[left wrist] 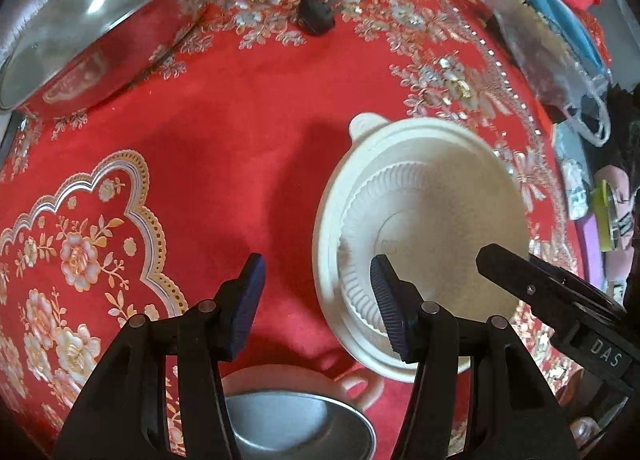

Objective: Organize plates and bowls
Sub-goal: 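Move both grippers to the cream plastic bowl and close on its rim, then lift the cream bowl with both grippers toward the plate stack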

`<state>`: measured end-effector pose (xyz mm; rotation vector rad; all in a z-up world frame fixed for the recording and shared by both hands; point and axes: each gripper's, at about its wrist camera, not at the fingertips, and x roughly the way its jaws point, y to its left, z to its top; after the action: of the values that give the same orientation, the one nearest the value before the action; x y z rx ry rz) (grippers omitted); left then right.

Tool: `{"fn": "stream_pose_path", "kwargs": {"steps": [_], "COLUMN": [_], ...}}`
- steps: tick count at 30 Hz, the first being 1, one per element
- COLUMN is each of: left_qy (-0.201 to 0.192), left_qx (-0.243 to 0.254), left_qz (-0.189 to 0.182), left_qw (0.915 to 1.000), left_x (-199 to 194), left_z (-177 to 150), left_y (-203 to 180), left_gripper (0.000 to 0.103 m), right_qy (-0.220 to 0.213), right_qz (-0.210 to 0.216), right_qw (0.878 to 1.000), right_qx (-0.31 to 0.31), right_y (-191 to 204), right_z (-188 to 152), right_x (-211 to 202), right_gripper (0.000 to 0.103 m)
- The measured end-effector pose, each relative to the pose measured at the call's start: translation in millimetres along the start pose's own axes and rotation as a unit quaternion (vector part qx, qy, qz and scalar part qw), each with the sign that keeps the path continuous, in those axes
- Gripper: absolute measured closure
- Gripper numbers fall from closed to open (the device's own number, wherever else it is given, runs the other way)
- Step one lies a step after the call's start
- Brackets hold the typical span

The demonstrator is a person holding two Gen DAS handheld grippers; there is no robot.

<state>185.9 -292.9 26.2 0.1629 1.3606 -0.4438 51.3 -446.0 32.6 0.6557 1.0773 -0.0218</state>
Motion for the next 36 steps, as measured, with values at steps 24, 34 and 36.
{"fn": "stream_pose_path", "kwargs": {"steps": [24,34,36], "left_qy": [-0.047,-0.081,-0.086], "left_qx": [-0.034,-0.102,-0.119], "left_qz": [0.008,0.046,0.053], "left_qw": [0.9983,0.9904,0.9878], "left_x": [-57.7,-113.0,-122.3], "left_z": [-12.0,-69.6,-84.9], "left_y": [24.1,103.7,124.1], "left_gripper": [0.087,0.087,0.087], "right_qy": [-0.03,-0.009,0.002], "right_qz": [0.005,0.04,0.048], "right_qw": [0.998,0.99,0.986], "right_qx": [-0.063,-0.137,-0.157], "right_y": [53.0,142.8,165.5], "right_z": [-9.2,-35.8,-46.5], "right_x": [-27.8,-18.1,-10.2], "right_gripper": [0.083,0.08,0.08]}}
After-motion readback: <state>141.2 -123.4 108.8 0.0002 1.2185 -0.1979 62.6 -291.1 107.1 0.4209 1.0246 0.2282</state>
